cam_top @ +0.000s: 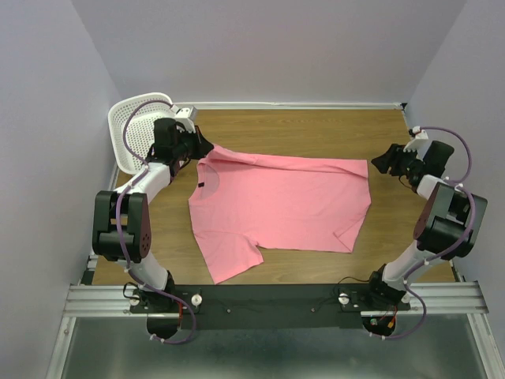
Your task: Fold and stack the t-shirts
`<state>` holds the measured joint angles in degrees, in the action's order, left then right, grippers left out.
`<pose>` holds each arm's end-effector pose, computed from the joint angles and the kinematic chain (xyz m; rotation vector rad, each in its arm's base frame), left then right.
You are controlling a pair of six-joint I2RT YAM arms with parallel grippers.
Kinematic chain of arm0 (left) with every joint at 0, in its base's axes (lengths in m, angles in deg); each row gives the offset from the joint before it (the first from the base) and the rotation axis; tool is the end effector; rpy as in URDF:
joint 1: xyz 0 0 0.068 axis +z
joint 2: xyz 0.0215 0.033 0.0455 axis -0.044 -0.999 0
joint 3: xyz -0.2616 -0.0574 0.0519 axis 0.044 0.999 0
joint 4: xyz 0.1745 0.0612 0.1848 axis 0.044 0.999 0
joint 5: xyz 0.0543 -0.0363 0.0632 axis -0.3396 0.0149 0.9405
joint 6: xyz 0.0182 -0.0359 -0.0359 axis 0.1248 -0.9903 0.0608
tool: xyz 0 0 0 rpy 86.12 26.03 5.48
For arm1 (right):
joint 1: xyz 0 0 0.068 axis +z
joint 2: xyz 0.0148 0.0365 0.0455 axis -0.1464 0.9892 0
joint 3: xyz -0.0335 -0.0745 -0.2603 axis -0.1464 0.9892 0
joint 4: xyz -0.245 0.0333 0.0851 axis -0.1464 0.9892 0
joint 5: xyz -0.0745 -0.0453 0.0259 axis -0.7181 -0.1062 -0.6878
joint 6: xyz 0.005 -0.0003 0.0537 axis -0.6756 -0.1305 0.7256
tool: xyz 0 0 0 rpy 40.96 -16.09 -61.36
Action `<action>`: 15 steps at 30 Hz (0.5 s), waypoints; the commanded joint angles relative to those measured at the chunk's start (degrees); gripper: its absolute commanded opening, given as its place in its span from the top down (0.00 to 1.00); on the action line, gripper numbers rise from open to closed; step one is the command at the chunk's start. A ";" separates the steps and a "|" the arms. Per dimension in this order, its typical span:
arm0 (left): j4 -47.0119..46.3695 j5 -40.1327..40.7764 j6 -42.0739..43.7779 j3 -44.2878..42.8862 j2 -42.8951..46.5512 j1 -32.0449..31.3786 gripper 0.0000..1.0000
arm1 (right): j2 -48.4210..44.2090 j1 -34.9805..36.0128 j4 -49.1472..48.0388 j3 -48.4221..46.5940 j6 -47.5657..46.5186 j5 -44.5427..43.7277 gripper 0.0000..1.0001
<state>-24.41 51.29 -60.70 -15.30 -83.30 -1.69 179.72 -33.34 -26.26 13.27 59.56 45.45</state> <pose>0.3712 -0.0443 0.2443 0.1157 1.9997 -0.7224 0.3355 -0.1286 0.1830 -0.0769 2.0105 0.4895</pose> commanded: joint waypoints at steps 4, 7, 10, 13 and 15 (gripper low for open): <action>1.95 -1.92 1.86 1.71 3.04 -0.80 1.00 | -5.20 -1.97 1.15 1.36 -0.59 3.55 0.34; 2.74 -2.01 2.21 1.98 3.14 -1.07 1.00 | -5.29 -1.97 1.41 1.45 -0.06 4.70 0.34; 3.18 -1.92 2.47 2.15 3.14 -1.50 1.00 | -5.02 -2.05 1.76 1.44 -0.06 4.70 0.33; 3.88 -1.66 2.56 2.33 3.31 -1.77 1.00 | -5.02 -2.05 2.03 1.36 -0.32 4.88 0.33; 4.06 -1.39 2.74 2.68 3.66 -1.77 1.00 | -4.85 -2.05 2.20 1.44 -0.32 5.23 0.32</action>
<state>-21.43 50.66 -59.06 -13.75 -81.97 -3.09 175.08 -35.11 -25.40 13.84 59.62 48.62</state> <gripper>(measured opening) 0.006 0.672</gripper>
